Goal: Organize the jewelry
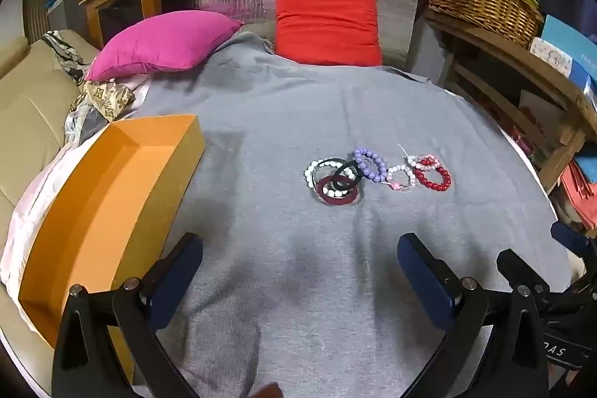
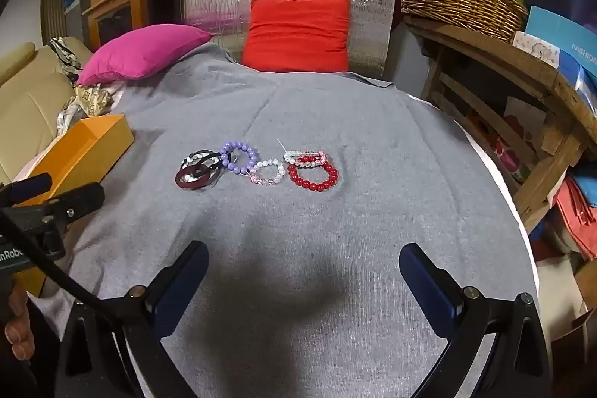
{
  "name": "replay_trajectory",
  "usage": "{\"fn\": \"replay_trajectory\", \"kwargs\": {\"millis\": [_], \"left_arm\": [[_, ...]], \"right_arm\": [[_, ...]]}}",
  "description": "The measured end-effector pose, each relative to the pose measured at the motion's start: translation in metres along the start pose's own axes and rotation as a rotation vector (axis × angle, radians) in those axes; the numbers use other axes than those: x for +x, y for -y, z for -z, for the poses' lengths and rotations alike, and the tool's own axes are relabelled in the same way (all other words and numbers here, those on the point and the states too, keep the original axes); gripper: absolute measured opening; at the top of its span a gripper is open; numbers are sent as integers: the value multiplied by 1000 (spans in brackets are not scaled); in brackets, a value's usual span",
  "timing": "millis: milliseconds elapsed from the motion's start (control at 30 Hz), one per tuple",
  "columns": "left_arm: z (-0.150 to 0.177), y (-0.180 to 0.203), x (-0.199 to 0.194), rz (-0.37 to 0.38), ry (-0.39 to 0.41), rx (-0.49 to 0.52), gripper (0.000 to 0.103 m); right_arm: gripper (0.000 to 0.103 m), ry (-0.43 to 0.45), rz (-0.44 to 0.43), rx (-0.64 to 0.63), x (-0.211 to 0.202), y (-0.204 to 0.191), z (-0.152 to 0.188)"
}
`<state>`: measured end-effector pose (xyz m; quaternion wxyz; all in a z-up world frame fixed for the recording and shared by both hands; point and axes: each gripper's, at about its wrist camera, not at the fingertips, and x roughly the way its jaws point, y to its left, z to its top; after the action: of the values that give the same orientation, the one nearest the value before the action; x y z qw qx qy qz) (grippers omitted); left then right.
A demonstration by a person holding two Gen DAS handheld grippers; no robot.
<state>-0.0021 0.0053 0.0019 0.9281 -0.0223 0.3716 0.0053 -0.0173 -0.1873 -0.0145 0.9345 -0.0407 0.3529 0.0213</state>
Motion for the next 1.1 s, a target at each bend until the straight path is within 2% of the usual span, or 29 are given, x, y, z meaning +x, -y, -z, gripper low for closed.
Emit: {"fn": "replay_trajectory", "kwargs": {"millis": [433,1100], "left_arm": [[6,-5,5,23,-23,-21,103],[4,-4,5,5,-32,-16,103]], "right_arm": [[103,6,-2,-6,-1,-6,-7],[103,11,-3,-3,-2,-7,-7]]}}
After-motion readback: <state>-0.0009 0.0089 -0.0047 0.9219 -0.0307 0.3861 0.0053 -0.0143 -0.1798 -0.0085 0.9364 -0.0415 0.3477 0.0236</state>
